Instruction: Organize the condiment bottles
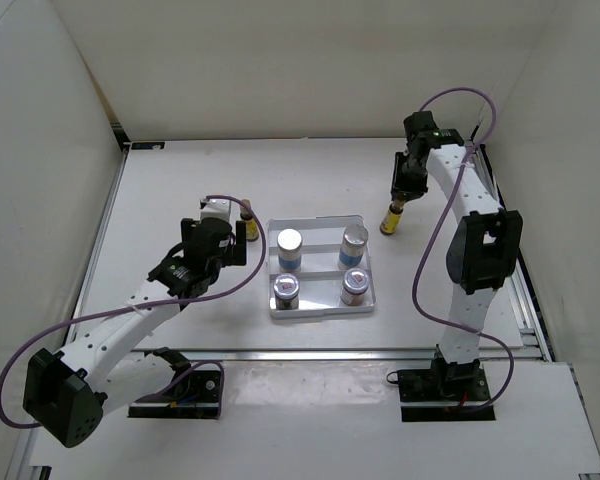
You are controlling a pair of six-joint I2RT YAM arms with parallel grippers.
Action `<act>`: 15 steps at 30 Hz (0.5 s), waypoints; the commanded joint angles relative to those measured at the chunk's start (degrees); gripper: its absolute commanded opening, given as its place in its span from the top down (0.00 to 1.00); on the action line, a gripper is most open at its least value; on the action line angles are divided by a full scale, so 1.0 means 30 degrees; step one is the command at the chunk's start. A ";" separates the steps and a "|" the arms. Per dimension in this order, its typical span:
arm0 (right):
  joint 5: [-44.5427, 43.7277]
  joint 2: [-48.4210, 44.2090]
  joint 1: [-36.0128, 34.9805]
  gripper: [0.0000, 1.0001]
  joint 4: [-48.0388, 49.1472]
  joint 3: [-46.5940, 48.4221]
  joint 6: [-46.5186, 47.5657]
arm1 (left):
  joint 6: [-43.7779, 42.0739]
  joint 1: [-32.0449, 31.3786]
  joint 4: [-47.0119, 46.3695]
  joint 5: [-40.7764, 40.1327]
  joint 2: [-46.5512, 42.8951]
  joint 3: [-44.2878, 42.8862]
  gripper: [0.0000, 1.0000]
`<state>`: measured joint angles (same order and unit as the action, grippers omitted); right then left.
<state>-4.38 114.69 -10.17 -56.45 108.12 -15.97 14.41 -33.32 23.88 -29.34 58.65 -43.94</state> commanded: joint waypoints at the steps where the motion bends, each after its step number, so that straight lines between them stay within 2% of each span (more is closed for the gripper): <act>1: -0.0385 -0.1432 0.0110 0.96 -0.0726 0.0583 0.0049 | 0.0000 0.0062 -0.0401 -0.0268 -0.0479 0.0117 0.01; 3: -0.0385 -0.2194 0.0110 1.00 -0.0726 0.1020 0.0049 | 0.0000 0.0062 -0.0577 -0.0268 -0.0479 0.0117 0.01; 7: -0.0385 -0.3014 -0.0588 1.00 -0.0726 0.2396 0.0281 | 0.0000 0.0062 -0.0577 -0.0268 -0.0479 0.0292 0.01; 15: 0.0873 -0.2606 -0.2319 1.00 -0.1165 0.3893 0.0488 | 0.0000 0.0062 -0.0958 -0.0268 -0.0479 0.0292 0.01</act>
<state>-4.51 108.38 -15.27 -59.86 117.89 -15.38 14.41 -33.32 22.20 -29.36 58.63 -43.53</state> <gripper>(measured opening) 0.382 0.986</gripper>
